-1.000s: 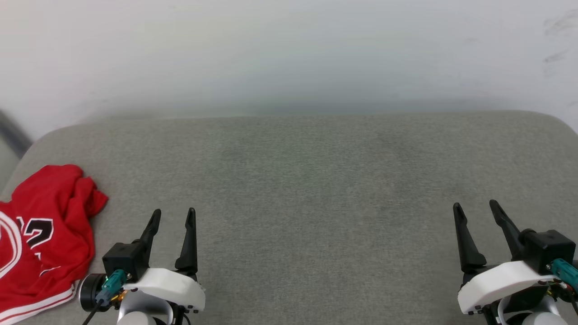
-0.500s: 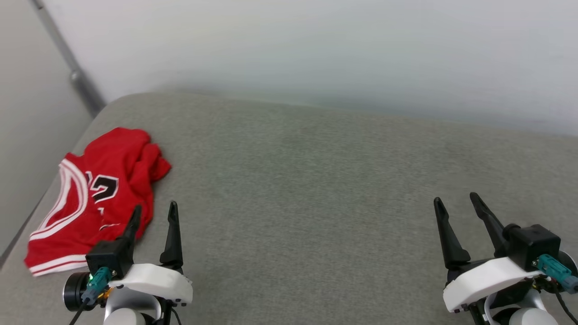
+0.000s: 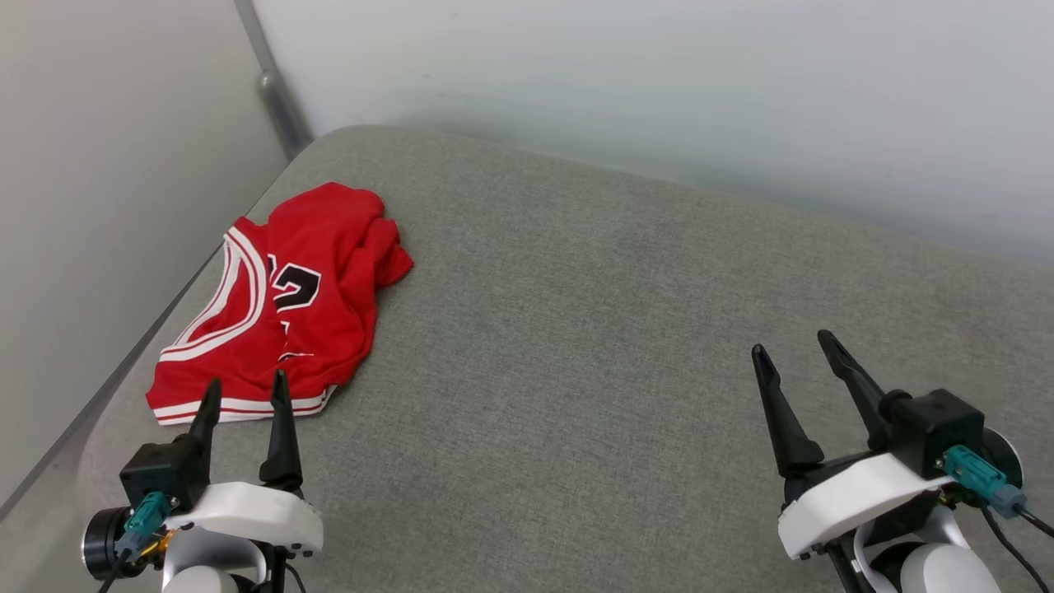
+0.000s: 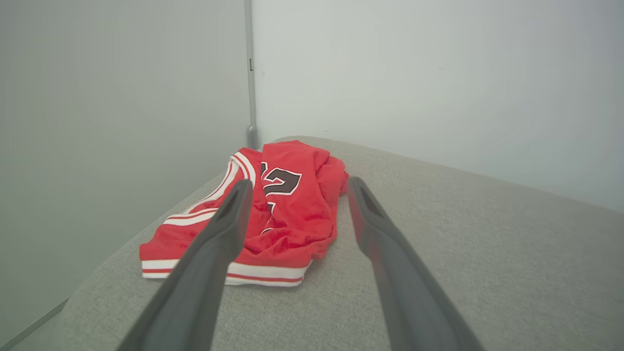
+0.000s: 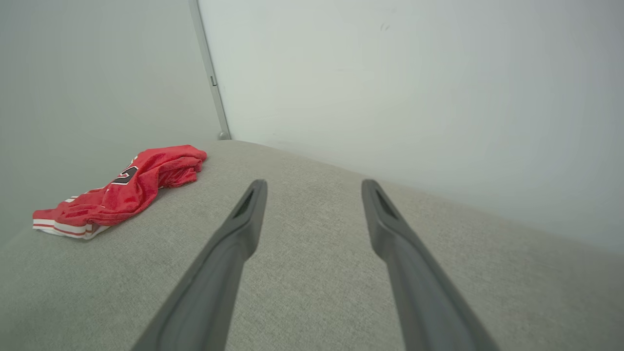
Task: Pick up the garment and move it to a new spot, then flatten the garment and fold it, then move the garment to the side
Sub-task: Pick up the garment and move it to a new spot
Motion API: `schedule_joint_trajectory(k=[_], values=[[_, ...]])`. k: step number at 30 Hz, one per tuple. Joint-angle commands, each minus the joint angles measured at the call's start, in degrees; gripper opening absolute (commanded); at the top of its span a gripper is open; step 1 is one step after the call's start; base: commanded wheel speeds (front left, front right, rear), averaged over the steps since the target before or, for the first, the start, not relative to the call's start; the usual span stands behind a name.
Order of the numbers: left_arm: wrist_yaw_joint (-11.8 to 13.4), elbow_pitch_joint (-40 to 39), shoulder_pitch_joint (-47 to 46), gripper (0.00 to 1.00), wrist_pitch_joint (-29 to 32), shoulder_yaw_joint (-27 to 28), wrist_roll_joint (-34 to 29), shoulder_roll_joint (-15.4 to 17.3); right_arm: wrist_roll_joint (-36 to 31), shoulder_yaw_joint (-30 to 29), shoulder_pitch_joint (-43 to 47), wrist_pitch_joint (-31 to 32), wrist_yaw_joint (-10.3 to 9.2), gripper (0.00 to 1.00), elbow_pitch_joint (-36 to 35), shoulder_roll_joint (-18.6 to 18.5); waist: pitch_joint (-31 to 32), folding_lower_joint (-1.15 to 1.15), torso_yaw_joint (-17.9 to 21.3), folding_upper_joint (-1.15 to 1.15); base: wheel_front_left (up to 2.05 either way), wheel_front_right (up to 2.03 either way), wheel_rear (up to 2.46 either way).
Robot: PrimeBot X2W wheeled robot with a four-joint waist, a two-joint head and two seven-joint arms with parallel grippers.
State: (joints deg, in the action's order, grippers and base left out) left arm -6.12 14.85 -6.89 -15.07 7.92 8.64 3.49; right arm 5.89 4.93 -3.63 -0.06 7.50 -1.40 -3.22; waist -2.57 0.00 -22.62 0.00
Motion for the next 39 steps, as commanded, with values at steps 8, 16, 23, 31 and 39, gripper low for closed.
schedule_joint_trajectory(k=[8, 16, 23, 31, 39], values=[[-0.26, 1.77, -3.46, 1.00, -0.14, 1.93, 0.45, 0.89, 0.04, 1.30, -2.63, 1.03, -0.02, 1.00, -1.41, -0.87, -2.35, 0.00, 0.27, 0.00, 0.00, 0.00, 0.00], [-0.70, 7.24, -15.03, 1.00, 2.97, 3.35, 4.50, 4.39, 0.12, 0.78, -4.91, 2.19, -0.02, 1.00, -3.06, -1.52, -7.82, 0.00, 4.16, 0.00, 0.00, 0.00, 0.00], [-0.97, 12.98, -27.06, 1.00, 13.80, 5.00, 8.87, 11.12, 0.26, 0.40, -8.46, 2.02, -0.02, 1.00, -4.36, -2.11, -14.90, 0.00, 8.99, 0.00, 0.00, 0.00, 0.00], [-0.76, 23.16, -35.07, 1.00, 31.56, 7.31, 12.97, 19.77, 1.12, 0.47, -11.99, 0.03, -0.02, 1.00, -2.76, -1.61, -21.52, 0.00, 13.60, 0.00, 0.00, 0.00, 0.00], [-0.14, 28.94, -35.58, 1.00, 47.17, 8.06, 16.28, 23.83, 1.72, 1.20, -13.65, -2.10, -0.02, 1.00, -0.18, -1.09, -24.36, 0.00, 15.63, 0.00, 0.00, 0.00, 0.00]])
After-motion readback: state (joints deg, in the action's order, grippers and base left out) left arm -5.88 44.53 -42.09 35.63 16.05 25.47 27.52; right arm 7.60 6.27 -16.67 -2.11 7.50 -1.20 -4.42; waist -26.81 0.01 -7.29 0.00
